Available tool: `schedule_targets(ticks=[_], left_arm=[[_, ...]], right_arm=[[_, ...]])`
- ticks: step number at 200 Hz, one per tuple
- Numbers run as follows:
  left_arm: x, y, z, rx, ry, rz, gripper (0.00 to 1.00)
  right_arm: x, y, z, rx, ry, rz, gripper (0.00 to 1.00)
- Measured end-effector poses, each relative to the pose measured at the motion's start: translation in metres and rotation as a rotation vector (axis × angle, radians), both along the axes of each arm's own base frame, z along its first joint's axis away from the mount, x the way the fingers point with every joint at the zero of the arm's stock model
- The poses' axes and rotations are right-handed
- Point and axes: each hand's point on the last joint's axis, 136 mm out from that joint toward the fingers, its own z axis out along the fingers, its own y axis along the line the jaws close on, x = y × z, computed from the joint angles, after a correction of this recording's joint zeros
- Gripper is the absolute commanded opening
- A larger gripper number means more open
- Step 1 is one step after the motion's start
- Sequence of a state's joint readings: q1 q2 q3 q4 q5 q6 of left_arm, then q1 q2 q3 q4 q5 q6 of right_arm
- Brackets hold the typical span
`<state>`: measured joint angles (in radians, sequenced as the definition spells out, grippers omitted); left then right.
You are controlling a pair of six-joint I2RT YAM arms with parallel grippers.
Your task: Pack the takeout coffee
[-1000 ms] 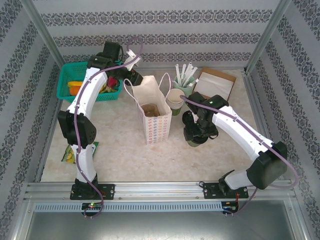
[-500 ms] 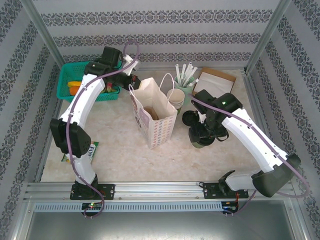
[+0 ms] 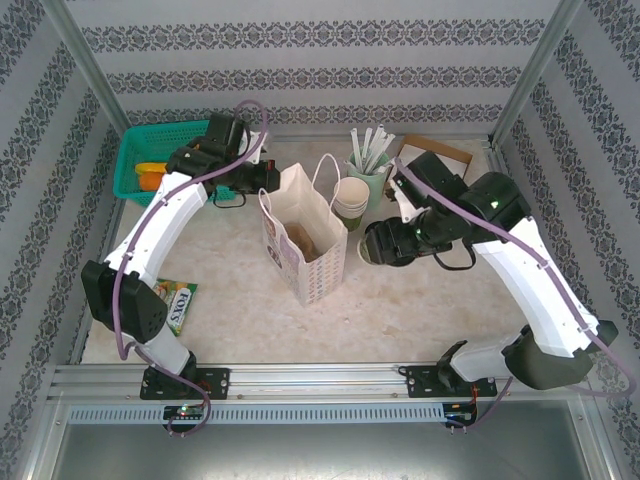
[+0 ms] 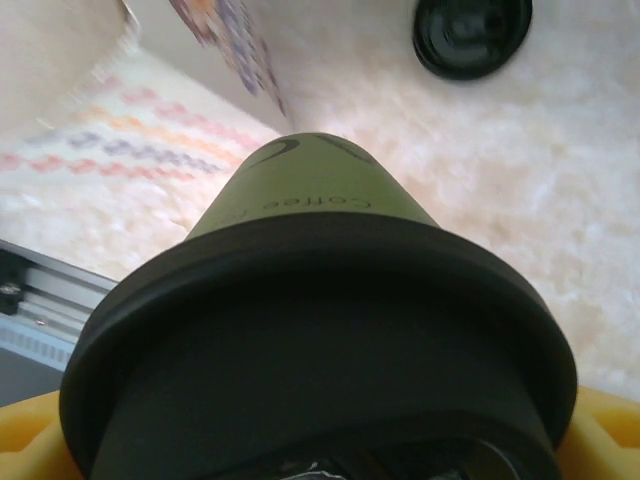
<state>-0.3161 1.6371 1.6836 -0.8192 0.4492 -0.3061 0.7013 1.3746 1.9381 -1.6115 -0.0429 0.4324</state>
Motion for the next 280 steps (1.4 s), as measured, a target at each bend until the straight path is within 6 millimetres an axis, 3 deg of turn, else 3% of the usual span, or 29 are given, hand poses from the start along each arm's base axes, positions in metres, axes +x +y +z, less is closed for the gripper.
schedule_targets(ticks=[44,89,122,181,229,280], left_arm=[[-0.002,0.003,-0.002,-0.028,0.017,0.092,0.0],[0.0,0.004,-0.001,-0.049,0.025,0.136,0.0],[0.001,0.005,-0.002,-0.055,0.031,0.148,0.0],[0.002,0.004,0.0,-0.063,0.025,0.148,0.0],[0.002,0.003,-0.002,-0.068,0.027,0.152,0.0],[0.003,0.0,-0.001,-0.076,0.025,0.15,0.0]], right_arm=[[0.009,0.037,0.041,0.09,-0.095,0.082,0.75],[0.021,0.081,0.053,0.12,-0.125,0.162,0.75],[0.037,0.101,0.042,0.076,-0.133,0.164,0.74],[0.067,0.112,0.008,-0.065,-0.13,0.126,0.75],[0.065,0.133,-0.011,-0.059,-0.07,0.189,0.75],[0.063,0.139,-0.034,-0.063,0.001,0.213,0.76]])
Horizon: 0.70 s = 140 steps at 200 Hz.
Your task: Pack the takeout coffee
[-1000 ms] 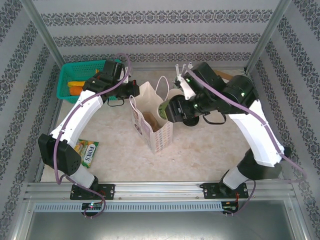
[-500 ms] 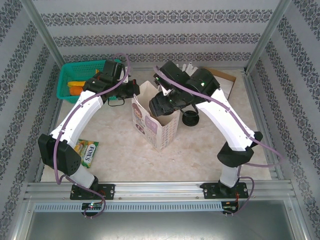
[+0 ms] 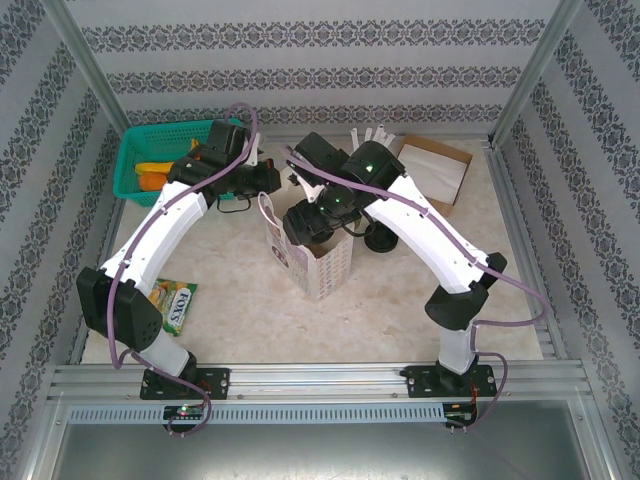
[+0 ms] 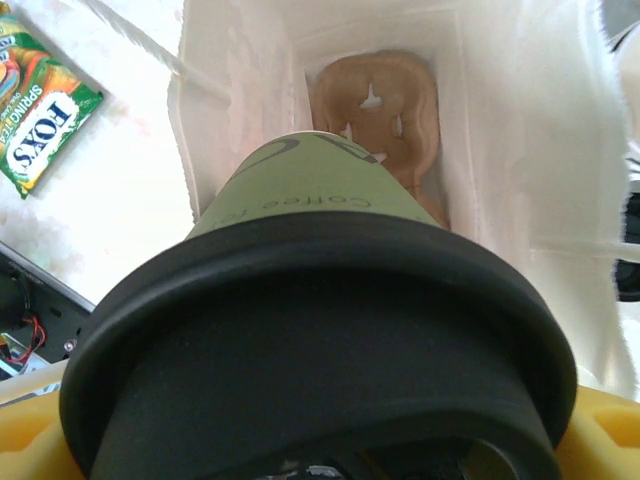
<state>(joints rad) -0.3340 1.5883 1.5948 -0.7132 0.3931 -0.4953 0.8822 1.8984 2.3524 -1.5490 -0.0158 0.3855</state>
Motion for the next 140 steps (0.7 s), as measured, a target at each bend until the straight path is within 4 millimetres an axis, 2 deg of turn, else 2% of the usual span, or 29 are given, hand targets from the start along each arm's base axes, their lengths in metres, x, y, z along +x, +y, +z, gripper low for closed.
schedule_targets(ticks=[55,101,140], left_arm=[[0.0,-0.009,-0.001,-0.022,-0.03,-0.064,0.0],[-0.001,-0.014,0.001,-0.007,-0.075,-0.132,0.0],[-0.001,-0.014,-0.001,0.01,-0.092,-0.159,0.0]], right_arm=[[0.011,-0.005,-0.022,-0.032,0.034,-0.032,0.76],[0.021,-0.022,-0.025,-0.08,-0.012,-0.088,0.76],[0.023,-0.027,-0.026,-0.109,-0.027,-0.103,0.76]])
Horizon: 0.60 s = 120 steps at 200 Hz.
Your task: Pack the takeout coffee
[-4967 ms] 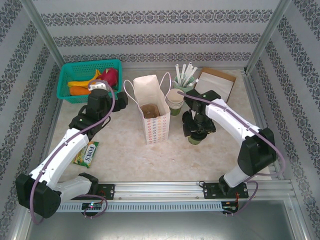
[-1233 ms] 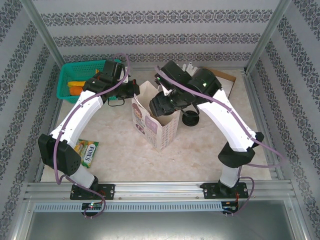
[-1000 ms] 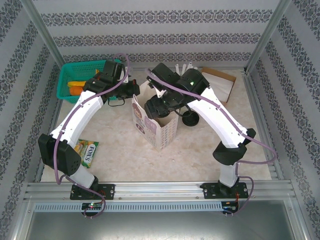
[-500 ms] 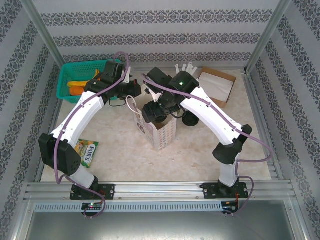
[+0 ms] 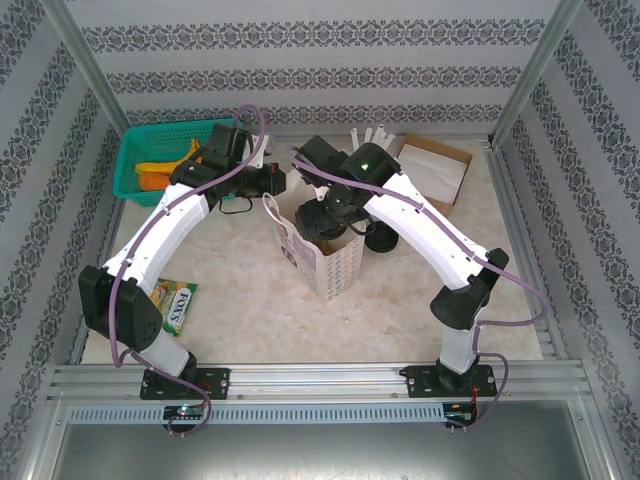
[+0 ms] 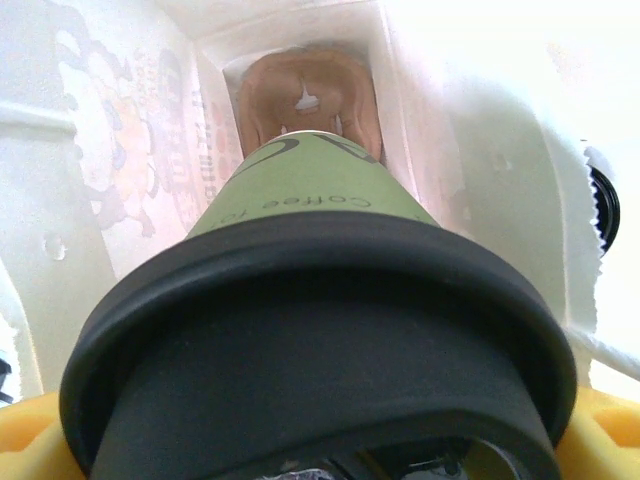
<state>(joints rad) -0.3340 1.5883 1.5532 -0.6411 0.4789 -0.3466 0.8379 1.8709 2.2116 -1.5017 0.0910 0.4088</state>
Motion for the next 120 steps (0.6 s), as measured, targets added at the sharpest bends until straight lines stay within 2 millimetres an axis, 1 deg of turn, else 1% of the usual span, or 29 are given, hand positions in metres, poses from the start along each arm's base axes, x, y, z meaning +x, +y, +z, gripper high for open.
schedule_targets(ticks=[27,59,75,94,120], left_arm=[[-0.002,-0.002,0.001,-0.009,0.002,-0.014,0.0],[-0.002,-0.002,0.001,-0.014,0.008,-0.01,0.0],[-0.002,-0.002,0.001,-0.018,0.011,-0.007,0.0],[-0.002,-0.003,0.001,-0.022,0.013,-0.01,0.0],[-0.003,-0.003,0.001,-0.02,0.009,-0.015,0.0]], right_arm=[[-0.004,0.001,-0.005,-0.029,0.018,0.03,0.76],[-0.007,0.014,-0.011,-0.033,0.033,0.081,0.76],[-0.007,0.016,-0.015,-0.039,0.041,0.084,0.76],[-0.005,0.015,-0.019,-0.056,0.054,0.079,0.76],[-0.003,0.006,-0.025,-0.095,0.074,0.057,0.76]])
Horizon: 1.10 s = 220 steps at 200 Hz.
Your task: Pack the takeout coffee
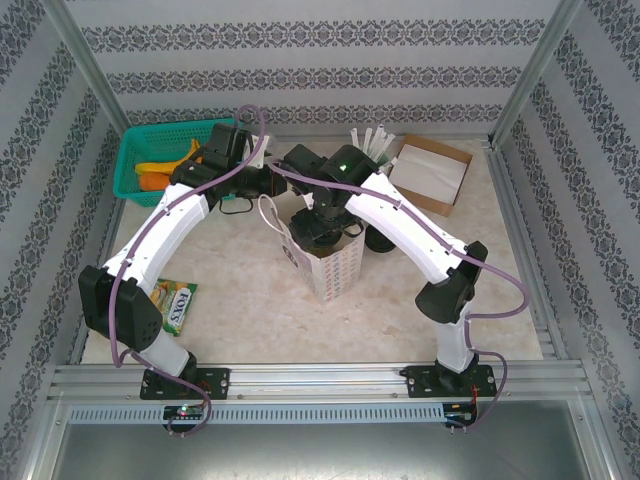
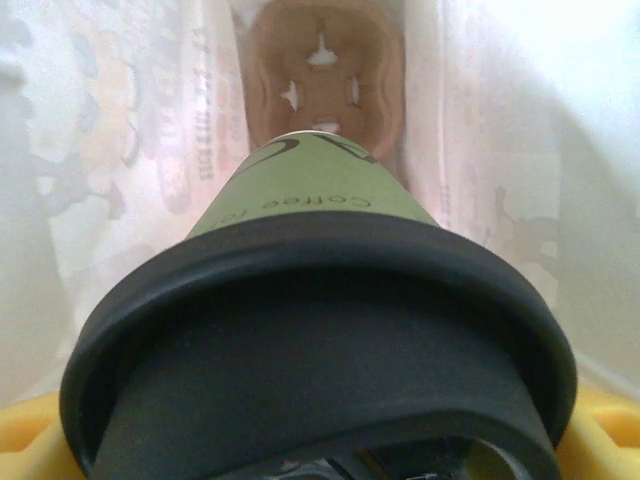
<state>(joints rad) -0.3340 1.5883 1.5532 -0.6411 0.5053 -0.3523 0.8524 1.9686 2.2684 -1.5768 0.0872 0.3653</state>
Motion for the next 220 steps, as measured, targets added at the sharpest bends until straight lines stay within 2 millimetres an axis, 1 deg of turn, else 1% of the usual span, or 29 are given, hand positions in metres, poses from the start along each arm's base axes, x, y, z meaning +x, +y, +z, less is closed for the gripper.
schedule_targets(ticks=[32,49,69,81,126,162,183,220], left_arm=[[-0.001,0.0,0.001,0.009,-0.016,-0.013,0.0],[-0.002,-0.001,0.003,0.008,-0.024,-0.026,0.0],[-0.003,-0.002,0.004,0.001,-0.024,-0.038,0.0],[-0.004,-0.003,0.004,-0.002,-0.023,-0.042,0.0],[-0.004,-0.003,0.004,-0.002,-0.023,-0.041,0.0],[-0.004,-0.003,0.005,-0.002,-0.023,-0.041,0.0],[-0.003,-0.002,0.005,0.001,-0.025,-0.038,0.0],[-0.002,-0.002,0.008,0.001,-0.031,-0.034,0.0]], right_arm=[[0.005,-0.01,-0.003,-0.015,0.011,-0.032,0.76],[0.004,-0.012,-0.006,-0.026,0.022,-0.031,0.75],[0.001,-0.013,-0.007,-0.039,0.037,-0.019,0.75],[0.003,-0.01,-0.009,-0.041,0.039,-0.014,0.75],[0.007,-0.002,-0.032,-0.079,0.087,0.044,0.75],[0.007,0.0,-0.036,-0.088,0.097,0.077,0.75],[0.006,-0.003,-0.039,-0.099,0.107,0.081,0.75],[0.004,-0.013,-0.053,-0.136,0.151,0.069,0.75]])
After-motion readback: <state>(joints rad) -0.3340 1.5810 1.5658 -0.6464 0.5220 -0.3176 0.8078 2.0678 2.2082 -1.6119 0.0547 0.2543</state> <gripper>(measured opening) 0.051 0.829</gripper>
